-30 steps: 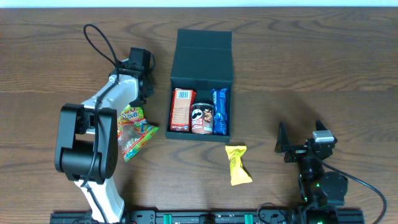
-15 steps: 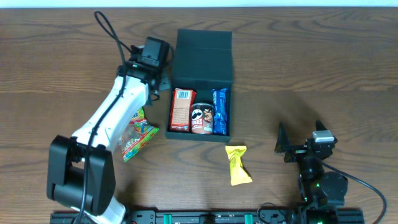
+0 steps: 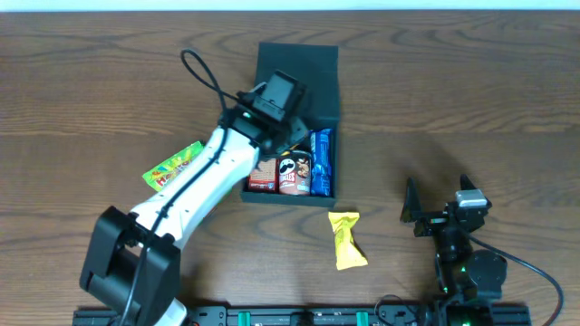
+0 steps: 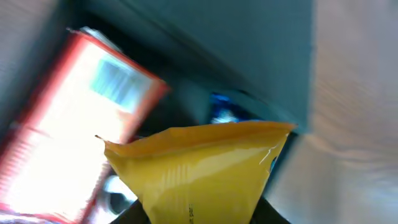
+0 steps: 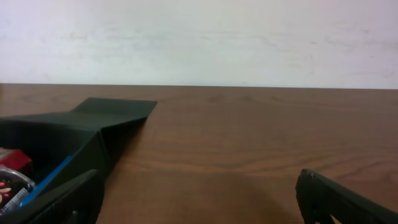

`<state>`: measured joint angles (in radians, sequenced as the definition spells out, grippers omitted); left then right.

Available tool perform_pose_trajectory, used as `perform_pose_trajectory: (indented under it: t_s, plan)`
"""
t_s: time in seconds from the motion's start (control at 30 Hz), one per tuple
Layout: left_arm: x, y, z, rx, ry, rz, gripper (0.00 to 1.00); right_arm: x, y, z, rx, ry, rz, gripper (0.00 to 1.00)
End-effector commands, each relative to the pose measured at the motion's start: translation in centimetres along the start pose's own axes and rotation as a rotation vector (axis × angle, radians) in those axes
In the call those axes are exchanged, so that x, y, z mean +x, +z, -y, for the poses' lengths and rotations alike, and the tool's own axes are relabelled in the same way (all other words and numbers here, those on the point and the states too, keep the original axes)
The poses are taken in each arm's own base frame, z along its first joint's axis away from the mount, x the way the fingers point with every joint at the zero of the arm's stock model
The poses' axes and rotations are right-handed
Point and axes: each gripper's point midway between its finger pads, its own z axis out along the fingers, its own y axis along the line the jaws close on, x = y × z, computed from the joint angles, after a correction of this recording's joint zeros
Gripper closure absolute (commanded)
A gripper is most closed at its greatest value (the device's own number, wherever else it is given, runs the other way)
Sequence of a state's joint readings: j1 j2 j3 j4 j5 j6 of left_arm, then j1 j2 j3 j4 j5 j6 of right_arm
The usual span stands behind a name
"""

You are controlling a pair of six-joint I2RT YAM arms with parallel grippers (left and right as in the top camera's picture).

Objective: Pack container
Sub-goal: 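Carry the yellow packet into the black box and release it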

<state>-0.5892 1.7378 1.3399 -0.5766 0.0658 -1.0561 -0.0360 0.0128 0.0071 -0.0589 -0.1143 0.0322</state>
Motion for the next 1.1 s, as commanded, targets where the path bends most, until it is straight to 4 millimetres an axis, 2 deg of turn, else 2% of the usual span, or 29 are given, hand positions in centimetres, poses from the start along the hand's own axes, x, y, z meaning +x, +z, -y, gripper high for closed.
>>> perform_pose_trajectory:
  t_s: [0.0, 0.13, 0.3, 0.47, 0.63, 0.67, 0.7, 0.73, 0.9, 1.07]
  plan:
    - [0.3, 1.3, 1.6, 0.014, -0.137, 0.051, 0.7, 0.1, 0.0, 0.4, 0.018, -0.01, -0.004, 0.01]
    - [1.9, 4.9, 2.0, 0.013, -0.279, 0.003, 0.71, 0.1, 0.0, 0.4, 0.018, -0.01, -0.004, 0.01]
    - [2.1, 7.0, 1.4, -0.015, -0.381, 0.018, 0.71, 0.1, 0.0, 0.4, 0.018, -0.01, -0.004, 0.01]
    - [0.2, 6.9, 0.6, -0.035, -0.411, 0.136, 0.71, 0.1, 0.0, 0.4, 0.018, -0.01, -0.004, 0.01]
    - [-0.9, 6.7, 0.2, -0.047, -0.41, 0.204, 0.71, 0.1, 0.0, 0.4, 0.018, -0.01, -0.004, 0.01]
    - [-0.9, 6.7, 0.2, -0.048, -0.41, 0.206, 0.69, 0.1, 0.0, 0.4, 0.018, -0.01, -0.004, 0.01]
    - [-1.0, 6.7, 0.2, -0.048, -0.411, 0.212, 0.6, 0.1, 0.0, 0.4, 0.018, -0.01, -0.004, 0.01]
    - [-1.2, 6.7, 0.1, -0.049, -0.422, 0.22, 0.45, 0.1, 0.0, 0.4, 0.018, -0.01, -0.004, 0.01]
    - [-1.4, 6.6, 0.4, -0.033, -0.43, 0.227, 0.44, 0.1, 0.0, 0.4, 0.018, -0.01, -0.004, 0.01]
    - [-1.4, 5.8, 2.1, 0.005, -0.409, 0.229, 0.44, 0.1, 0.0, 0.4, 0.018, -0.01, -0.004, 0.01]
